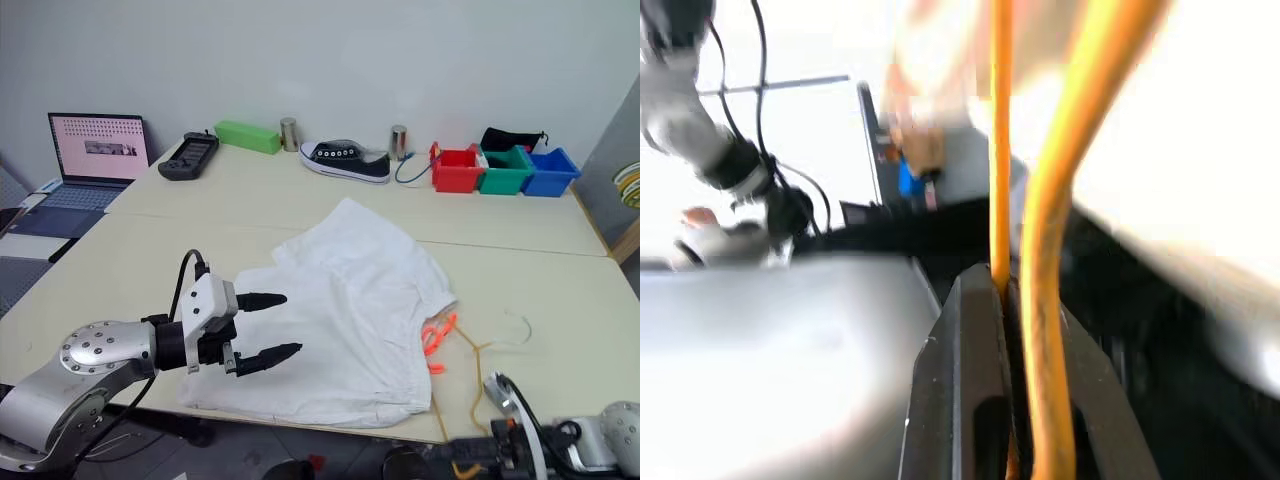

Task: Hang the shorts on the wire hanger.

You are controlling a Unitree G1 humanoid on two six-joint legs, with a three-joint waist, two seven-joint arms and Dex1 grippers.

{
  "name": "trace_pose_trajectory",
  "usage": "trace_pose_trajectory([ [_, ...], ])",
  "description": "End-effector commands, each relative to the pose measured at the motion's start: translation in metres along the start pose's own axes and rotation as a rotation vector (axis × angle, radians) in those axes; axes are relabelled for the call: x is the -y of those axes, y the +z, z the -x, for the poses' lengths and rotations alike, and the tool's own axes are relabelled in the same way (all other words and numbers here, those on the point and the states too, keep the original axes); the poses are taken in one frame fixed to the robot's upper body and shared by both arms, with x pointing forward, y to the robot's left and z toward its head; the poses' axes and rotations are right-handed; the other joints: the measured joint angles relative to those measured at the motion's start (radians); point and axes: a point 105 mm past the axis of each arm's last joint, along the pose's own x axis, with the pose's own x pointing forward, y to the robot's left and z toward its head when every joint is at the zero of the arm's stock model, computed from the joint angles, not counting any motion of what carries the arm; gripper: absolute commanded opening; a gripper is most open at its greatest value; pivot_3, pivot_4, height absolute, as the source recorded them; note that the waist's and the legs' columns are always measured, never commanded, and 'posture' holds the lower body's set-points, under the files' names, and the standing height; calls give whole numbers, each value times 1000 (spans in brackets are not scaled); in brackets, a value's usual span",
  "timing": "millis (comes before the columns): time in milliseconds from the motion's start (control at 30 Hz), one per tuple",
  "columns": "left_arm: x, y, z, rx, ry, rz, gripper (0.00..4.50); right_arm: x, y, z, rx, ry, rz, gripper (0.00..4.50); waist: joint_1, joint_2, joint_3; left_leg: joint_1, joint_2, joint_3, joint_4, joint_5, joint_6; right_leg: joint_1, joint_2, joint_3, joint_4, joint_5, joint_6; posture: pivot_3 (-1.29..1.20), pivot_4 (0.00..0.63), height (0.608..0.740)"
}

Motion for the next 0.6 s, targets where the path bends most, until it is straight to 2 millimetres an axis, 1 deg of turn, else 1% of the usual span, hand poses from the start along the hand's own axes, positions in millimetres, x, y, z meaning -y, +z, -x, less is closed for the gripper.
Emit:
trace_pose_trajectory([
  [33, -2, 9, 0, 17, -2, -55, 4416, -3, 27, 1, 71, 0, -1, 0, -3, -1, 0, 0, 0, 0, 0, 0, 0, 0, 1, 0, 0, 0, 0, -236, 58, 740],
  [100, -1, 9, -1, 18, -6, -57, 4416, -5, 41, 4, 105, -19, 16, 0, -14, 0, 0, 0, 0, 2, 0, 0, 0, 1, 3, 2, 0, 2, -1, -236, 58, 740],
  [133, 0, 9, -2, 20, -8, -56, 4416, -7, 46, 7, 115, -30, 29, 0, -24, 0, 0, -1, -1, 4, 0, 0, 0, 1, 3, 4, 0, 3, 2, -237, 54, 740],
  [200, -1, 10, -2, 23, -8, -54, 4416, -16, 52, 13, 112, -75, 105, 0, -39, 1, 1, 0, -1, 4, 1, 0, 0, 0, 4, 6, -1, 8, 5, -237, 54, 740],
  [233, -2, 10, -1, 24, -7, -52, 4416, -21, 55, 16, 115, -92, 141, 0, -45, 2, 2, 0, -1, 6, 1, 1, 1, 0, 4, 7, -2, 9, 2, -237, 54, 740],
  [333, -7, 11, 1, 27, 3, -55, 4416, -37, 67, 22, 128, -155, 274, 0, -61, 6, 5, 0, 5, 11, 0, 0, 0, -2, 1, 14, -4, 10, 4, -242, 46, 740],
  [400, -15, 15, 2, 36, 12, -52, 4416, -53, 83, 27, 141, -216, 398, 0, -76, 7, 4, 2, 6, 14, 0, 1, 1, -4, 0, 17, -6, 11, 5, -252, 40, 740],
  [433, -18, 17, 2, 36, 8, -57, 4416, -67, 94, 30, 156, -225, 454, 0, -82, 8, 4, 2, 6, 16, 0, 0, 1, -8, -3, 17, -8, 11, 5, -252, 40, 740],
  [500, -22, 18, 2, 32, 2, -65, 4416, -84, 110, 33, 179, -253, 520, 0, -92, 8, 3, 1, 10, 18, -6, 0, 2, -8, -4, 14, -19, 12, 3, -264, 37, 740],
  [533, -23, 19, 2, 31, -2, -69, 4416, -91, 114, 33, 179, -237, 524, 0, -100, 9, 2, 1, 11, 18, -14, 0, 2, -8, -5, 12, -27, 13, 1, -264, 37, 740],
  [567, -24, 19, 1, 31, -5, -72, 4416, -97, 116, 33, 171, -219, 528, 0, -105, 9, 2, 0, 12, 18, -18, 0, 2, -9, -7, 7, -35, 17, -5, -278, 33, 740],
  [600, -25, 19, 0, 33, -8, -75, 4416, -101, 117, 32, 156, -219, 542, 0, -107, 7, 0, -1, 12, 19, -18, 3, 5, -12, -11, 4, -35, 23, -5, -278, 33, 740],
])
